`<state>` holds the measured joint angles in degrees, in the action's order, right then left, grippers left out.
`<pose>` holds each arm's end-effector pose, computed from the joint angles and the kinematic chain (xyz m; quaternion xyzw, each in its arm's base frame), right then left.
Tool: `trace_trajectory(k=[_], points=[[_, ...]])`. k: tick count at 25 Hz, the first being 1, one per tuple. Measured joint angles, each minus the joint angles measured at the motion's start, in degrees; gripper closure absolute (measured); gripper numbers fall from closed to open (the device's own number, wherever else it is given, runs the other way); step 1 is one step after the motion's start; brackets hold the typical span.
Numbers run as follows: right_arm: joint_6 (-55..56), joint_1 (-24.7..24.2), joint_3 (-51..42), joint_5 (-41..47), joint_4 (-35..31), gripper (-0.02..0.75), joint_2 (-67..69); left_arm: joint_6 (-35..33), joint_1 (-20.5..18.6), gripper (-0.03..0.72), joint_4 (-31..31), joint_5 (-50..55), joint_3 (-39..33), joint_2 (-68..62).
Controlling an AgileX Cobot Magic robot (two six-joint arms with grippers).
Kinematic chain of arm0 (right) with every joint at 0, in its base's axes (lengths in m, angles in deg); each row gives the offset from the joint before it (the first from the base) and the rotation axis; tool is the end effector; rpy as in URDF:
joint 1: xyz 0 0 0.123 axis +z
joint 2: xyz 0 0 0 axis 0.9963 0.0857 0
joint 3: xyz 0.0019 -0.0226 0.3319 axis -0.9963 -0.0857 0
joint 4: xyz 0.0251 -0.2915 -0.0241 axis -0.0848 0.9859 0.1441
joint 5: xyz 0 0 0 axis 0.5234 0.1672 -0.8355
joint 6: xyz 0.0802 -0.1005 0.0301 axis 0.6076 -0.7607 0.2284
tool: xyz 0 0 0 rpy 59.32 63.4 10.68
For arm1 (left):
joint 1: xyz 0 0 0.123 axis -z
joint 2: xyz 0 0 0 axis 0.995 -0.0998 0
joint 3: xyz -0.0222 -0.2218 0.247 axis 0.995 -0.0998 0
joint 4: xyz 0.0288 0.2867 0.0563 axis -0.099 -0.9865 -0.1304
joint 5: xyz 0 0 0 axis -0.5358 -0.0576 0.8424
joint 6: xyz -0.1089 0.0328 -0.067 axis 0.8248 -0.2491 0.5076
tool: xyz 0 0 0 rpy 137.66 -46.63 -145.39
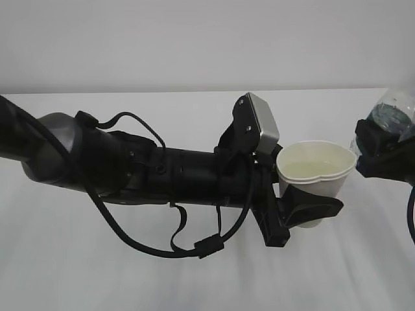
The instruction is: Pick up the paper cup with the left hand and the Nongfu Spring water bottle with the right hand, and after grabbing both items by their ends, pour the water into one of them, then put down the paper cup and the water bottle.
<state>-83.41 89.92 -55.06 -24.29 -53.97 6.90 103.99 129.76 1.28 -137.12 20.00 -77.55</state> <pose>0.3080 0.0336 0.1658 -0.0672 0.7414 0.0344 0.6668 0.2812 -0.4116 0.1565 0.5301 0.5581 -0.4488 0.4539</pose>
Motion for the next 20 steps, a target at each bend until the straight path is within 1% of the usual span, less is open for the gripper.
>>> trace_trajectory(k=[7, 20], points=[[-0.35, 0.0, 0.56, 0.0, -0.35, 0.337, 3.89, 0.0, 0.0, 0.271, 0.0, 0.0, 0.0, 0.0], [-0.35, 0.0, 6.5, -0.09, -0.38, 0.337, 12.59, 0.0, 0.0, 0.271, 0.0, 0.1, 0.0, 0.0]])
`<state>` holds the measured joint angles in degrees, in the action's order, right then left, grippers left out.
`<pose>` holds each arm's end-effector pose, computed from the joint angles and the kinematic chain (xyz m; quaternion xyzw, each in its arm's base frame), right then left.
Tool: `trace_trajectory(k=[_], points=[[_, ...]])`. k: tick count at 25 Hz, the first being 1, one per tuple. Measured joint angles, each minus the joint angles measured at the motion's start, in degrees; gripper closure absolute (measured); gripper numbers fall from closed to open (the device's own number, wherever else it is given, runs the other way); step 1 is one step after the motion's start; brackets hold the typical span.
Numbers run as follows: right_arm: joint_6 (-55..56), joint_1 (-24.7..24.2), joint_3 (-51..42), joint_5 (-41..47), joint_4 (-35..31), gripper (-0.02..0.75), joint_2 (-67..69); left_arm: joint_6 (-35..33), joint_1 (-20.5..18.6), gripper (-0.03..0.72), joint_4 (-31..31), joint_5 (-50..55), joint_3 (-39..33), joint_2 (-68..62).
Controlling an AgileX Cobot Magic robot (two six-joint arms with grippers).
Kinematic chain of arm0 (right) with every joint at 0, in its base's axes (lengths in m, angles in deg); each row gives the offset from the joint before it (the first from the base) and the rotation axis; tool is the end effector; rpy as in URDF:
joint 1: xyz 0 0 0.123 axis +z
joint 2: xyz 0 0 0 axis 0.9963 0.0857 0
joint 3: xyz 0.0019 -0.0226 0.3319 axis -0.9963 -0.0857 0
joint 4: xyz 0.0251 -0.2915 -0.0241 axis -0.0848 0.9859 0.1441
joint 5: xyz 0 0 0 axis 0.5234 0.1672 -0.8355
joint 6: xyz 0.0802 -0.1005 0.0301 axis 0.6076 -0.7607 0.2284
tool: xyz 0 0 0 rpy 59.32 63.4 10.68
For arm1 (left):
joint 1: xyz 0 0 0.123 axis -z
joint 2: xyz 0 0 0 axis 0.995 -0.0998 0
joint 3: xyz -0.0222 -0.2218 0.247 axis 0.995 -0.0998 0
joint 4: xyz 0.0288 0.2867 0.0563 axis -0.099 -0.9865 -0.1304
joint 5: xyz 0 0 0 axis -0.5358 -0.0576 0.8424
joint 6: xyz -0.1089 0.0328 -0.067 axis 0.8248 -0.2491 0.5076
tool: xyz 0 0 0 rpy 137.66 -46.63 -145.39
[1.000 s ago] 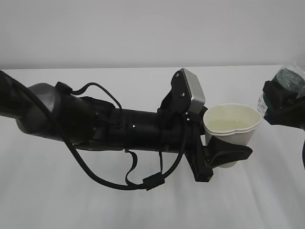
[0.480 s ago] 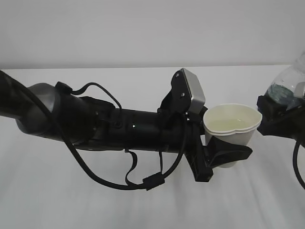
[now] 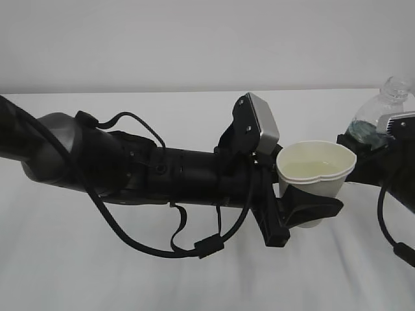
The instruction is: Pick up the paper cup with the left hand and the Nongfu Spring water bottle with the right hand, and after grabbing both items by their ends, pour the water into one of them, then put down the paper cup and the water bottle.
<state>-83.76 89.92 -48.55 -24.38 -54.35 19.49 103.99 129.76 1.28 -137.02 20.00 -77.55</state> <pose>0.3462 0.0361 0.1200 -0.0676 0.7753 0.0313 0.6272 0.2813 -0.4115 0.1563 0.5302 0.5587 -0.4482 0.4537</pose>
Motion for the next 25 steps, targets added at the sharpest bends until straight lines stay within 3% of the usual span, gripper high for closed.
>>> trace_trajectory(k=[25], points=[[-0.86, 0.0, 6.04, -0.26, -0.1, 0.337, 5.42, 0.0, 0.0, 0.271, 0.0, 0.76, 0.0, 0.0]])
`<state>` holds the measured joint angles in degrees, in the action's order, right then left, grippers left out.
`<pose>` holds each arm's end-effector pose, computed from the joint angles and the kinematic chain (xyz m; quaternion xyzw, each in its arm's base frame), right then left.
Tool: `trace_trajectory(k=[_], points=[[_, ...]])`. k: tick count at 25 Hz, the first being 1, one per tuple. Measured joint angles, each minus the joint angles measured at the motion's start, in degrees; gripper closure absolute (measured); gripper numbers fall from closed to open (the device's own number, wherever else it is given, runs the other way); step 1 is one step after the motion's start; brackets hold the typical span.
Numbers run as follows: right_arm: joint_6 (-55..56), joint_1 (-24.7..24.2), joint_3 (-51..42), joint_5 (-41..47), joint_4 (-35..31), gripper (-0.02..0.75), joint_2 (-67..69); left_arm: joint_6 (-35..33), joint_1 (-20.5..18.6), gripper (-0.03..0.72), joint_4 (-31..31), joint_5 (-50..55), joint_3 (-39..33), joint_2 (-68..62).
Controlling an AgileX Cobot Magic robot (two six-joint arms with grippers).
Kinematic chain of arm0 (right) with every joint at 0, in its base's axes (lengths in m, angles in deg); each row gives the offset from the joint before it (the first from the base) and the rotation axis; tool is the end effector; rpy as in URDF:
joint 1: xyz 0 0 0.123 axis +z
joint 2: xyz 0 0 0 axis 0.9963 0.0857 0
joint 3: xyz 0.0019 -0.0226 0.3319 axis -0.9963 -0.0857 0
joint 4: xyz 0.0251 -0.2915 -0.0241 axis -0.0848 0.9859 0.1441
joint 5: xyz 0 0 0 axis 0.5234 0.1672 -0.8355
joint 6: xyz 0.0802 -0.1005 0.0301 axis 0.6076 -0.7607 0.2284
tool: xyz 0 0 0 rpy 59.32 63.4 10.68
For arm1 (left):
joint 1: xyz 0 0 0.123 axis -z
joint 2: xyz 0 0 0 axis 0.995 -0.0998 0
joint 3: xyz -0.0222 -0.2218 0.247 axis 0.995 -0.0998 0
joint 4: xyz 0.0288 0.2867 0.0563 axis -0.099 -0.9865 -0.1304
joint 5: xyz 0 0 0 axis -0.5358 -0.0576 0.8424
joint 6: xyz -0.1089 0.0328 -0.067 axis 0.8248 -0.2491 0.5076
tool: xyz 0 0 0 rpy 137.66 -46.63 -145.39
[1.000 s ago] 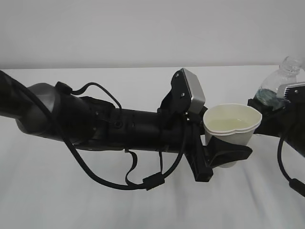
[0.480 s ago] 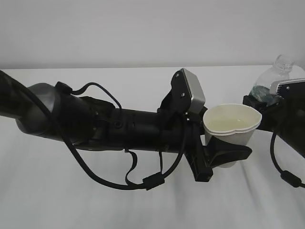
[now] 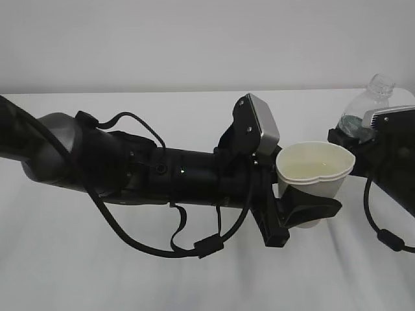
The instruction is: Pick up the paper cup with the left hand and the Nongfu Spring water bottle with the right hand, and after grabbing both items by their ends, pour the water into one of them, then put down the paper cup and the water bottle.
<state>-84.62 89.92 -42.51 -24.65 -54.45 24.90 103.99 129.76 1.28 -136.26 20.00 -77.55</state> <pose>0.3779 0.0385 0.1092 -0.0723 0.7699 0.0263 0.6335 0.2822 -0.4112 0.1549 0.5310 0.5628 -0.4432 0.4527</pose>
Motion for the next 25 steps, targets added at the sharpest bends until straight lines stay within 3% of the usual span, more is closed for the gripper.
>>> trace_trajectory(k=[25], points=[[-0.27, 0.0, 4.99, -0.04, 0.0, 0.337, 9.35, 0.0, 0.0, 0.276, 0.0, 1.75, 0.0, 0.0]])
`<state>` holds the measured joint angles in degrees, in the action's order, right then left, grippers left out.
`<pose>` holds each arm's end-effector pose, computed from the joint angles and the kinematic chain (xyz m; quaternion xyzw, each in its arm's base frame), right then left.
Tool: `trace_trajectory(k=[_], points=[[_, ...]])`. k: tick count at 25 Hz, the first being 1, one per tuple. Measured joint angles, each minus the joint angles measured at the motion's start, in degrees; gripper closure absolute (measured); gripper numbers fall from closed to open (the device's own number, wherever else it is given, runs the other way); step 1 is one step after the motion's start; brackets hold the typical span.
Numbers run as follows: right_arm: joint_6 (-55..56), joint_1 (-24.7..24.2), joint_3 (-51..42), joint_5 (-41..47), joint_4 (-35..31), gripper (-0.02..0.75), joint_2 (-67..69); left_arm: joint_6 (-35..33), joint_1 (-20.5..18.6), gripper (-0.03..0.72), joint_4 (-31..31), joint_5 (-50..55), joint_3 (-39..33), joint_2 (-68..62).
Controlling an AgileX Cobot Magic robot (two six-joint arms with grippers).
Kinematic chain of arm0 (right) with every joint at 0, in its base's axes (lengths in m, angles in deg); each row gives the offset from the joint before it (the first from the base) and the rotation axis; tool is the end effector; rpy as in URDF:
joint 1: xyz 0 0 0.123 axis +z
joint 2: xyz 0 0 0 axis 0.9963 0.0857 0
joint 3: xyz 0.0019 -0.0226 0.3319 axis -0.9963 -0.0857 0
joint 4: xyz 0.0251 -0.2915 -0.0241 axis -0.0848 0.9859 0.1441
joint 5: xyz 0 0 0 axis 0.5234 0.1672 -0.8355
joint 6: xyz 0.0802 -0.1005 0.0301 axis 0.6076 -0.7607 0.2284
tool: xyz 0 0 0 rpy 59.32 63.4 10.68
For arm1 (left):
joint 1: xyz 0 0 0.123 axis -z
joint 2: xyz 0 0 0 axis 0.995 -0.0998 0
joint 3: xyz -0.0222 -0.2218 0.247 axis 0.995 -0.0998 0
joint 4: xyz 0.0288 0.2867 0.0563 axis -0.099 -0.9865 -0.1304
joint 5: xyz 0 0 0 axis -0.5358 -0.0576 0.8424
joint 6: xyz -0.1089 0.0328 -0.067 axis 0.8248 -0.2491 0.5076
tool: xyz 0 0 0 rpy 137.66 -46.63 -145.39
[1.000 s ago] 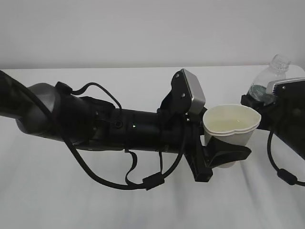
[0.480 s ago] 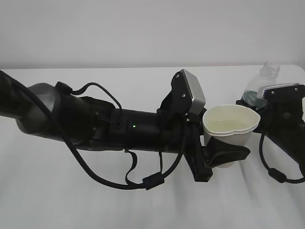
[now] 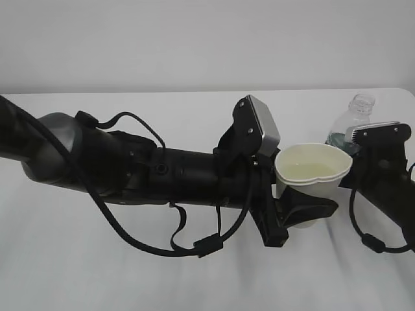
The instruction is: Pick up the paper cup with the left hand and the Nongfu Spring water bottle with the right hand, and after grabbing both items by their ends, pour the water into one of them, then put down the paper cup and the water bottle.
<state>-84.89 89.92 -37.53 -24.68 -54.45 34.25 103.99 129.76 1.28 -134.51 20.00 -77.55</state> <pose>0.3991 0.0404 0.0635 -0.0752 0.7931 0.0251 0.6039 0.2844 -0.4104 0.1516 0.5326 0.5723 -0.4316 0.4501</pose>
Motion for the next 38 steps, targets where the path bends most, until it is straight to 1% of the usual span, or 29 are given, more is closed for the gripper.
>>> trace_trajectory(k=[7, 9, 14, 16, 22, 38], points=[[-0.04, 0.0, 0.1, -0.26, -0.11, 0.328, 0.52, 0.0, 0.0, 0.276, 0.0, 0.0, 0.0, 0.0], [-0.04, 0.0, 0.1, -0.26, -0.11, 0.29, 0.52, 0.0, 0.0, 0.276, 0.0, 0.0, 0.0, 0.0], [-0.04, 0.0, 0.1, -0.48, -0.22, 0.16, 0.52, 0.0, 0.0, 0.277, 0.0, 0.0, 0.0, 0.0], [-0.04, 0.0, 0.1, -0.57, -0.3, 0.14, 0.52, 0.0, 0.0, 0.277, 0.0, 0.0, 0.0, 0.0], [-0.04, 0.0, -0.29, -0.93, -0.3, 0.131, 0.52, 0.0, 0.0, 0.277, 0.0, 0.0, 0.0, 0.0], [-0.14, 0.0, -9.01, -0.93, -0.55, 0.13, -7.93, 0.0, 0.0, 0.277, 0.0, 0.0, 0.0, 0.0]])
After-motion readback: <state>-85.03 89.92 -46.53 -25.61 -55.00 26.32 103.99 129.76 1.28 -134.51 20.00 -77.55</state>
